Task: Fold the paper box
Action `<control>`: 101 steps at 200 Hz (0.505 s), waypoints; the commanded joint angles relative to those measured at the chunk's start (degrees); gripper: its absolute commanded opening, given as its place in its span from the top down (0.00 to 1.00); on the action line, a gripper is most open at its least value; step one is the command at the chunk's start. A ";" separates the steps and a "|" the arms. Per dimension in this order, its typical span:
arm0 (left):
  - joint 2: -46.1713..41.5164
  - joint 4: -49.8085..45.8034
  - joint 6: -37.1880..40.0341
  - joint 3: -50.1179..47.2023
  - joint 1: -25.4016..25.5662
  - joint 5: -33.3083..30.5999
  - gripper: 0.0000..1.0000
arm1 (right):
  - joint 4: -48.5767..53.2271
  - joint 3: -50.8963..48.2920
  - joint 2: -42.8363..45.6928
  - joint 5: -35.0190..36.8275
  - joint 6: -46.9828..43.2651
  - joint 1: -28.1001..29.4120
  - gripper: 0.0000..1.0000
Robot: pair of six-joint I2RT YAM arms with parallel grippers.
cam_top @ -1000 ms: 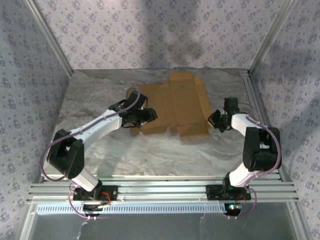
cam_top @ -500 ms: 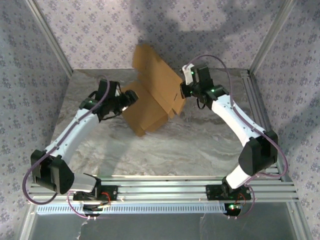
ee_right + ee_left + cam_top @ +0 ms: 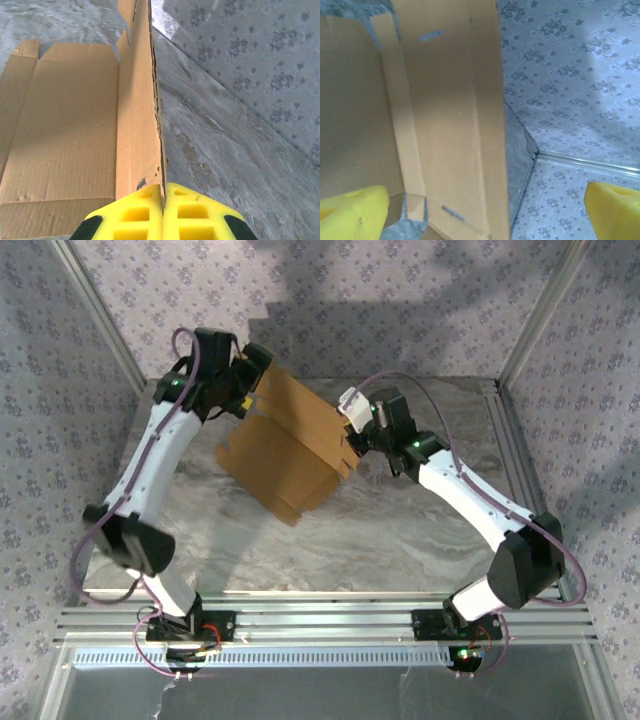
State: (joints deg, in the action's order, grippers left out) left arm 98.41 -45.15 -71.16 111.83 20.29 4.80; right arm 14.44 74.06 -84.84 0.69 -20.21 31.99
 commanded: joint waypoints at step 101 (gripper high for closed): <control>14.80 -16.27 -2.43 12.92 -1.03 -2.01 0.58 | -6.79 -4.22 4.64 0.98 -7.00 1.55 1.00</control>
State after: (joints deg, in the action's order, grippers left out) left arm 114.87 -59.33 -73.08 126.48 20.01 3.88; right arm 11.16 69.89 -80.99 0.93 -26.28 34.52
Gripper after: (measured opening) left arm 0.495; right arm 0.042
